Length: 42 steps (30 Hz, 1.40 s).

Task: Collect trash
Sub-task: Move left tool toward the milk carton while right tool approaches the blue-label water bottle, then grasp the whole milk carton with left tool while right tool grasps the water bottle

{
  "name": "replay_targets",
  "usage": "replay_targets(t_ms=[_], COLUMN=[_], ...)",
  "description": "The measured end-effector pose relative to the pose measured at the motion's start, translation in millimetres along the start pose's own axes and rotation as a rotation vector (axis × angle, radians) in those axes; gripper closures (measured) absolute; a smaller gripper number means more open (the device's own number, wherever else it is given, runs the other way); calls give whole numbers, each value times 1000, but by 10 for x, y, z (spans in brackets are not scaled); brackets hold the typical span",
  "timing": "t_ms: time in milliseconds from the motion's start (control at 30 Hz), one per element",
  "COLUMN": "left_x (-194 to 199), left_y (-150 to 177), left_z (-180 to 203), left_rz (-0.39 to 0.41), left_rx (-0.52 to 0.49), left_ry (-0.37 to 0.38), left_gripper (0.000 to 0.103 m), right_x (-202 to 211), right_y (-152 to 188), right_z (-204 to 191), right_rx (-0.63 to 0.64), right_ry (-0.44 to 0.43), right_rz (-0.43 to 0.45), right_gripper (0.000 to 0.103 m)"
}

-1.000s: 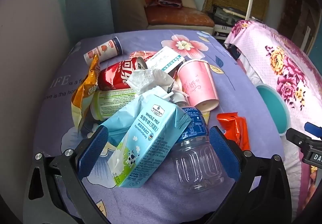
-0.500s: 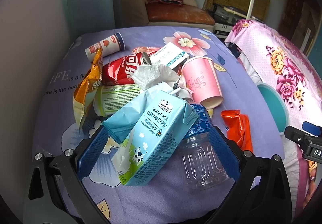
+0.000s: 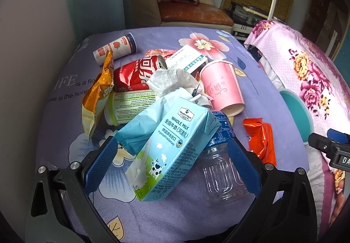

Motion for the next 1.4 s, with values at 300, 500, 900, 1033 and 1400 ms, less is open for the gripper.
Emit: replay_targets(t_ms=[300, 500, 900, 1033, 1400], left_x=[7, 32, 38, 39, 16], left_y=[13, 12, 0, 1, 99], left_z=[-60, -114, -139, -143, -196], left_rz=[-6, -4, -8, -8, -20], left_rx=[1, 4, 3, 3, -17], left_ry=[6, 9, 9, 8, 4], left_gripper=[3, 3, 3, 3, 3], right_x=[0, 31, 44, 41, -24], right_y=[-17, -23, -36, -36, -16], right_z=[-59, -81, -97, -116, -111], right_rx=[8, 13, 13, 22, 21], right_ry=[0, -3, -7, -7, -17], right_rz=[-13, -7, -8, -8, -36], right_gripper=[6, 6, 6, 6, 6])
Point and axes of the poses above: each gripper's, at about its wrist camera, not at the fingertips, and x roughly against the way its jaws point, z to its right, y to its underside, the point moved 2 cm from there along -x, roughly the way its jaws point, and after that the axes turned 15 degrees about -x, right-handed, at the moved point
